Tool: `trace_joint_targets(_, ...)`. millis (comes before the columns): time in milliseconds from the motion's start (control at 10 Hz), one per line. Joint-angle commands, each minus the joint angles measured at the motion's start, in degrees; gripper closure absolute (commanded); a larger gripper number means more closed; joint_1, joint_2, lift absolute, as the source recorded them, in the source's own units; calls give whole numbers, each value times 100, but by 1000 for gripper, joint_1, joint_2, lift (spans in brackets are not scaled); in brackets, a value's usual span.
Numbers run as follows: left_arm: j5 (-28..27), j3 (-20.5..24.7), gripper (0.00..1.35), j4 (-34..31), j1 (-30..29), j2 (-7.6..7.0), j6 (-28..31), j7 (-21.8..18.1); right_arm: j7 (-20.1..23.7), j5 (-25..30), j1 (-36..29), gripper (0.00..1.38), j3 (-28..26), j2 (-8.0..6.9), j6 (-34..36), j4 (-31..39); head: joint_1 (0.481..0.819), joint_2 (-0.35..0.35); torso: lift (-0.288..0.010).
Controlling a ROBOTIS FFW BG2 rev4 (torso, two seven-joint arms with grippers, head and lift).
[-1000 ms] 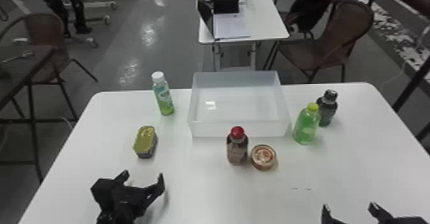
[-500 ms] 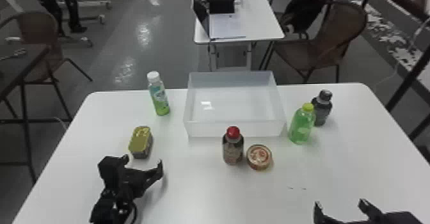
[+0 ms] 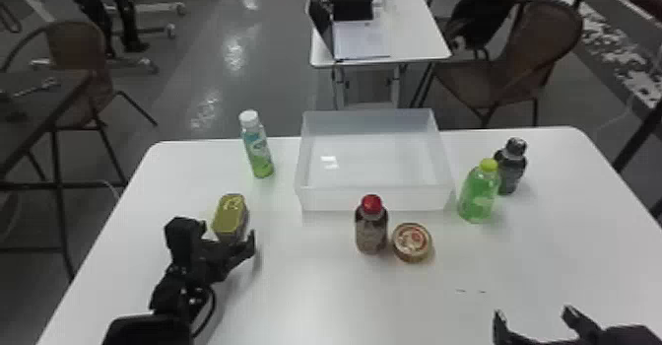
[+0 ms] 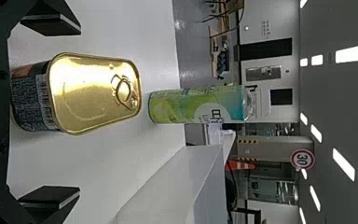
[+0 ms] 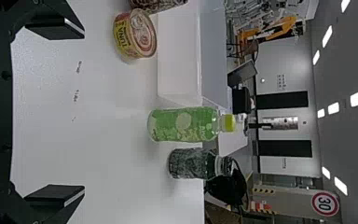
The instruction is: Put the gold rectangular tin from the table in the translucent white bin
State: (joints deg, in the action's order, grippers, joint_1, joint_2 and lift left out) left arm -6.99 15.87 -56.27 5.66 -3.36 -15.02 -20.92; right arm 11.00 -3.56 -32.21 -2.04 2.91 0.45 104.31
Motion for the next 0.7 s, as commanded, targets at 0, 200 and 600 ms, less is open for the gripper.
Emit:
trace_joint_targets(0, -57, 12, 98, 380, 260, -121, 34, -70, 42, -5, 39, 122, 1, -1, 17, -42, 695, 115, -57)
trace_joint_targets(200, -153, 21, 180, 723, 488, -244, 16, -219, 77, -22, 66, 124, 1, -10, 25, -77, 695, 121, -57)
trace_joint_targets(600, -566, 214, 822, 793, 611, -235, 34, -219, 130, -31, 75, 125, 1, -28, 43, -103, 695, 138, -57)
